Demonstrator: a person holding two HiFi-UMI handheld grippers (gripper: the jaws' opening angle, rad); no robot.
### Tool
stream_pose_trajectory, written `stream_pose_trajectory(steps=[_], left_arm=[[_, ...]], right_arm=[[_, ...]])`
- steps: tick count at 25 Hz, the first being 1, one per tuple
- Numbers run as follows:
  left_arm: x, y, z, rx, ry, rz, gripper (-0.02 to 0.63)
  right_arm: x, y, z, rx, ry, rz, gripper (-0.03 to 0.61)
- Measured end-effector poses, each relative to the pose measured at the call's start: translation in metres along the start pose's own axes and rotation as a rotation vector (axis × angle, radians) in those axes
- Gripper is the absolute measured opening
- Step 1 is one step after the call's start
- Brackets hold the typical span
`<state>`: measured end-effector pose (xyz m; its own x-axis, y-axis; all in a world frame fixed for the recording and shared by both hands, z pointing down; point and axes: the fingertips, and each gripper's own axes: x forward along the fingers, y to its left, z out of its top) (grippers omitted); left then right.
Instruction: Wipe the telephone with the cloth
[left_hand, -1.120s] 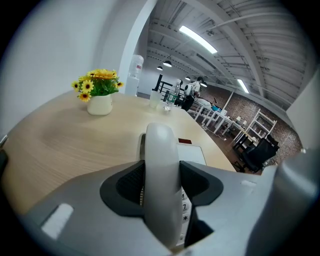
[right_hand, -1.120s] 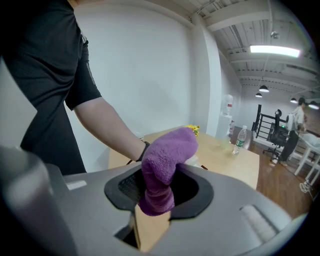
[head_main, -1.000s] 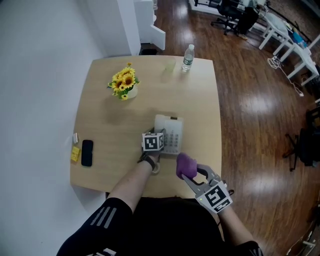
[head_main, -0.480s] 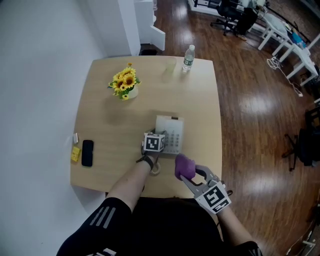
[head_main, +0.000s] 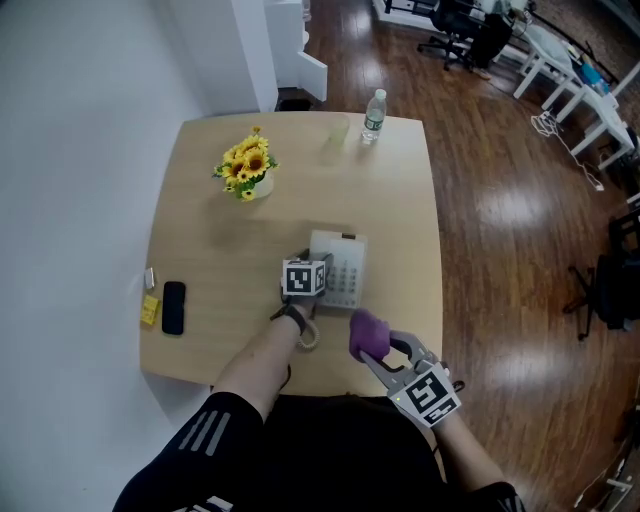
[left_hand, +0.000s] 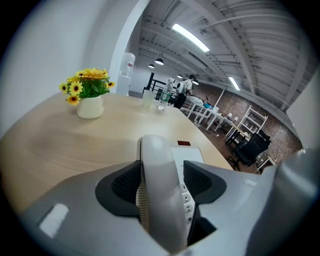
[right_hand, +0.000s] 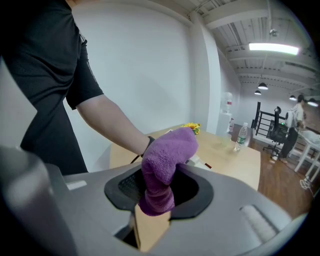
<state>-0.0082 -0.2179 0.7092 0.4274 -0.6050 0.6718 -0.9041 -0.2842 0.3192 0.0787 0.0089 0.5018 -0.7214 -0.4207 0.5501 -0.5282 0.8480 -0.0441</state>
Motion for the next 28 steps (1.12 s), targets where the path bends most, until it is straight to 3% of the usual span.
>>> stream_pose_trajectory(steps=[4, 9, 13, 19, 23, 28], left_arm=[[0.004, 0.003, 0.001, -0.001, 0.009, -0.013, 0.264], [0.003, 0.003, -0.011, 0.101, 0.060, 0.004, 0.273], [-0.005, 0.002, -0.009, 0.079, 0.040, -0.020, 0.273], [-0.057, -0.015, 0.023, 0.074, -0.096, -0.186, 0.272], [-0.117, -0.018, 0.035, 0.073, -0.193, -0.270, 0.270], [-0.183, -0.030, 0.025, 0.159, -0.224, -0.375, 0.261]], right_arm=[[0.002, -0.001, 0.001, -0.003, -0.003, 0.003, 0.130], [0.004, -0.002, 0.002, -0.001, 0.001, -0.003, 0.130], [0.006, -0.004, 0.004, -0.002, -0.016, -0.006, 0.130], [0.004, -0.009, 0.018, 0.070, -0.081, -0.014, 0.130], [0.002, -0.014, 0.024, 0.211, -0.149, -0.014, 0.130], [0.008, -0.009, 0.021, 0.303, -0.166, -0.014, 0.130]])
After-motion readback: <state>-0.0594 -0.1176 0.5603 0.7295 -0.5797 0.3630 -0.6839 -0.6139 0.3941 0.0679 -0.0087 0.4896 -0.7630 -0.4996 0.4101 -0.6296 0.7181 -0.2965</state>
